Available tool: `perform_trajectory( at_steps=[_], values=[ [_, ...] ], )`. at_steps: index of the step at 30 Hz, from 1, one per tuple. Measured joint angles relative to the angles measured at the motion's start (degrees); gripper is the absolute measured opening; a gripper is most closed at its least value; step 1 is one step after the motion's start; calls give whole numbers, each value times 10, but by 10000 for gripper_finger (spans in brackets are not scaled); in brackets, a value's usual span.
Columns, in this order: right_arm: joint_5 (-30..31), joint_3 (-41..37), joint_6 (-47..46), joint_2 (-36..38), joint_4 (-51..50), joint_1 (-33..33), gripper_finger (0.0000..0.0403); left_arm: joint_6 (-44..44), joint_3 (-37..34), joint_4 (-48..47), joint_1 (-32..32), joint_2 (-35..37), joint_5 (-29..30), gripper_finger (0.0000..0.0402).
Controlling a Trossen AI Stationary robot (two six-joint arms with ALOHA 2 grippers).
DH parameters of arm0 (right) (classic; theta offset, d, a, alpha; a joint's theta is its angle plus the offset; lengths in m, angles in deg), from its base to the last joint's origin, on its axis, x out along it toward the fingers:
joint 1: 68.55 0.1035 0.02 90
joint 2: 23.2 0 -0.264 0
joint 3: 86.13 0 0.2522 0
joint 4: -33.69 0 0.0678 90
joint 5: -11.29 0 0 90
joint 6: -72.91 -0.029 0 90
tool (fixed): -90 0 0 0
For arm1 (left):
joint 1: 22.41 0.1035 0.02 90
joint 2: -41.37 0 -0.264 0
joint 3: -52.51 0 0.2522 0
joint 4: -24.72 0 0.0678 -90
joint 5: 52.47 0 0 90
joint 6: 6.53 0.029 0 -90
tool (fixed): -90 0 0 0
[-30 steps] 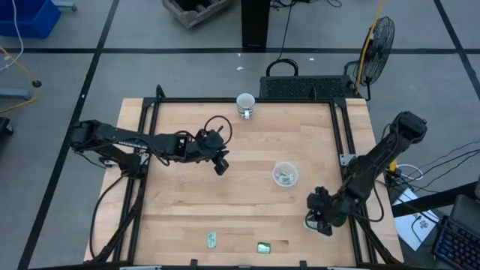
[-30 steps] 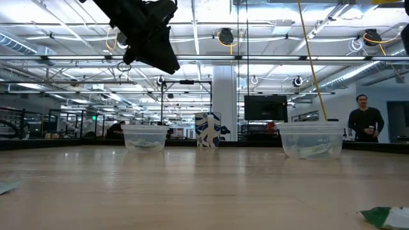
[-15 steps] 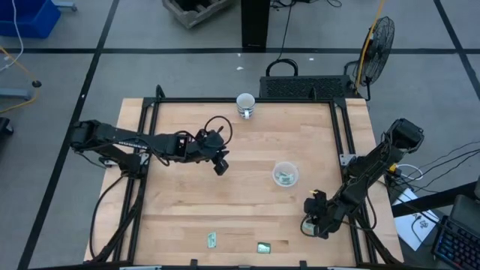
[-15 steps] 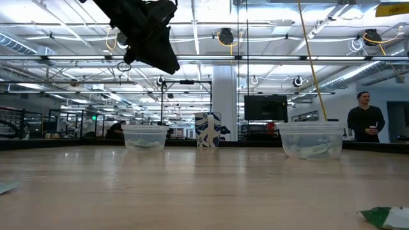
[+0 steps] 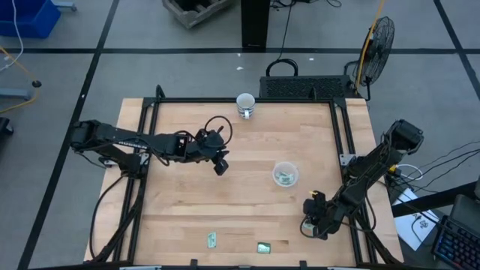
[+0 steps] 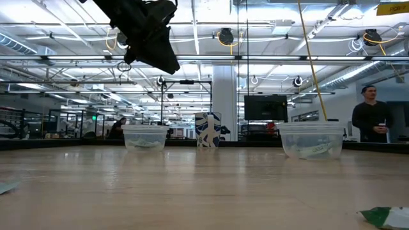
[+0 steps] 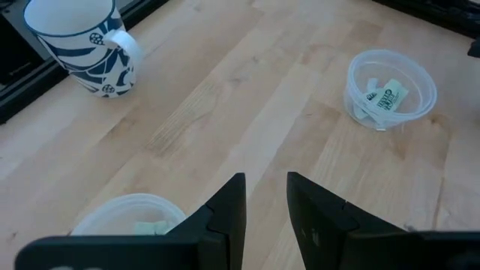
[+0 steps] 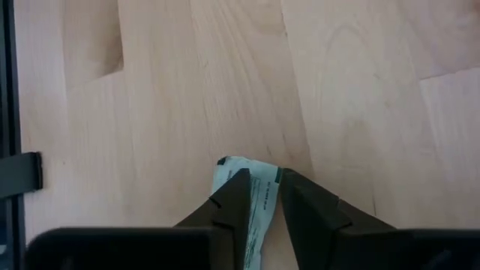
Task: Pick and place Stevia / Truvia into bins
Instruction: Put the right light green stevia packet into the right transparent container
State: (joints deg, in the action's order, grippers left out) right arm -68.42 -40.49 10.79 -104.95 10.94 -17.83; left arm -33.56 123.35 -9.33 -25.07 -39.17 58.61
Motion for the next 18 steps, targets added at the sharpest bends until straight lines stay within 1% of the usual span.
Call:
perform_trajectory(
  at_steps=[6,10,14,16,18],
  values=[
    [5,0,21,-10,16,0,7,13,0,0,0,0,0,102],
    [19,-2,55,1,36,0,5,14,0,0,0,0,0,102],
    [27,-4,101,31,74,0,1,14,0,0,0,0,0,102],
    [52,-3,143,49,107,0,1,14,0,0,0,0,0,102],
    [89,-3,211,68,140,-1,1,14,0,0,0,0,0,102]
  ],
)
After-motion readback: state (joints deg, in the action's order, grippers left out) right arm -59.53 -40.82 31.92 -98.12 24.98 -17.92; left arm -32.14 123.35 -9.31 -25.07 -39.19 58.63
